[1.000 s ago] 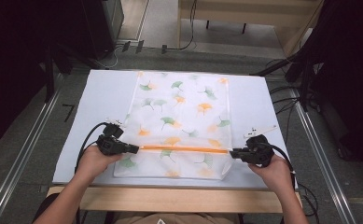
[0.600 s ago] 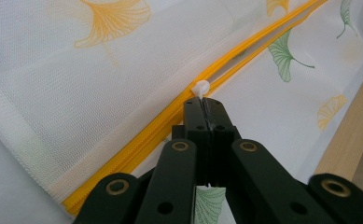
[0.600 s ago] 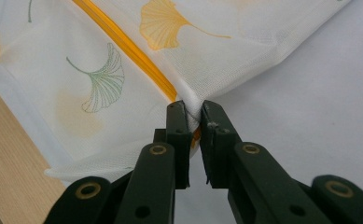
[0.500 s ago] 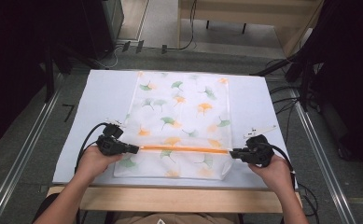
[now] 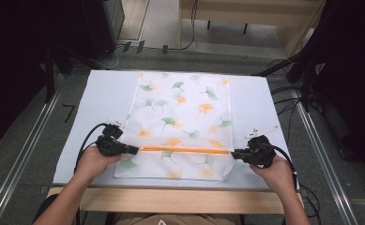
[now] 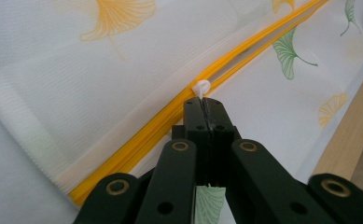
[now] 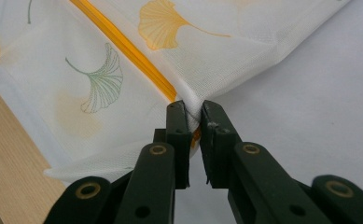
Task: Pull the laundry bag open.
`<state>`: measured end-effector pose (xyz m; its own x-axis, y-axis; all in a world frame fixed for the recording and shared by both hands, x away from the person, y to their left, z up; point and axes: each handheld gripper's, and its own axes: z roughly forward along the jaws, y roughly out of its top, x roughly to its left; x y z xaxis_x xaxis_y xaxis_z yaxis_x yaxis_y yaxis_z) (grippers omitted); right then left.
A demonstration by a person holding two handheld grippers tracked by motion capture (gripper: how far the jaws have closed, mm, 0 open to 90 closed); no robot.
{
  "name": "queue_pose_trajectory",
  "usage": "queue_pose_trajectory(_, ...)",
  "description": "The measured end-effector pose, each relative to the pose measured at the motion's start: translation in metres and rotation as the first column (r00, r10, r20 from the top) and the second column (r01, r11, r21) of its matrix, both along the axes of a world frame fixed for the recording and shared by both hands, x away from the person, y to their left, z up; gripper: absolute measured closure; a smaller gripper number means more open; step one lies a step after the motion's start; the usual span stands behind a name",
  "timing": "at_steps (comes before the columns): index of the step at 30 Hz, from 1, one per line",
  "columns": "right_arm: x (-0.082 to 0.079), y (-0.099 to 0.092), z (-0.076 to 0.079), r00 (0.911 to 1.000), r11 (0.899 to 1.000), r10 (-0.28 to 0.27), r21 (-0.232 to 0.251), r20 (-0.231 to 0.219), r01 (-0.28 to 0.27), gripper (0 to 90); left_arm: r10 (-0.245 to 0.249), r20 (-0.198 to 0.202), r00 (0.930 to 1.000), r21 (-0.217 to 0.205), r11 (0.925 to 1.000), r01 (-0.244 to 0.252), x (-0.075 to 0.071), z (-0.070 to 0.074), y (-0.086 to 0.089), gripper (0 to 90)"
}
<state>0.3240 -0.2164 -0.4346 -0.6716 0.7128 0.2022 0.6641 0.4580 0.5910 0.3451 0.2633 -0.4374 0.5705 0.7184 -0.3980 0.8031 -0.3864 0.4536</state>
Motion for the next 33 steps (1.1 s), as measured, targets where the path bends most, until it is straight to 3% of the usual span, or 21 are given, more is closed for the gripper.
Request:
queue_pose_trajectory(11, 0.000, 0.000, 0.000, 1.0000, 1.000, 0.001, -0.003, -0.003, -0.001, 83.8, 0.035, 0.003, 0.9994, -0.016, 0.9993, -0.035, -0.005, 0.003, 0.027, 90.0)
queue_pose_trajectory(33, 0.001, -0.001, -0.001, 1.0000, 1.000, -0.005, -0.010, -0.005, 0.005, 83.9, 0.036, 0.004, 0.9994, -0.028, 0.9990, -0.036, -0.005, 0.004, 0.024, 90.0)
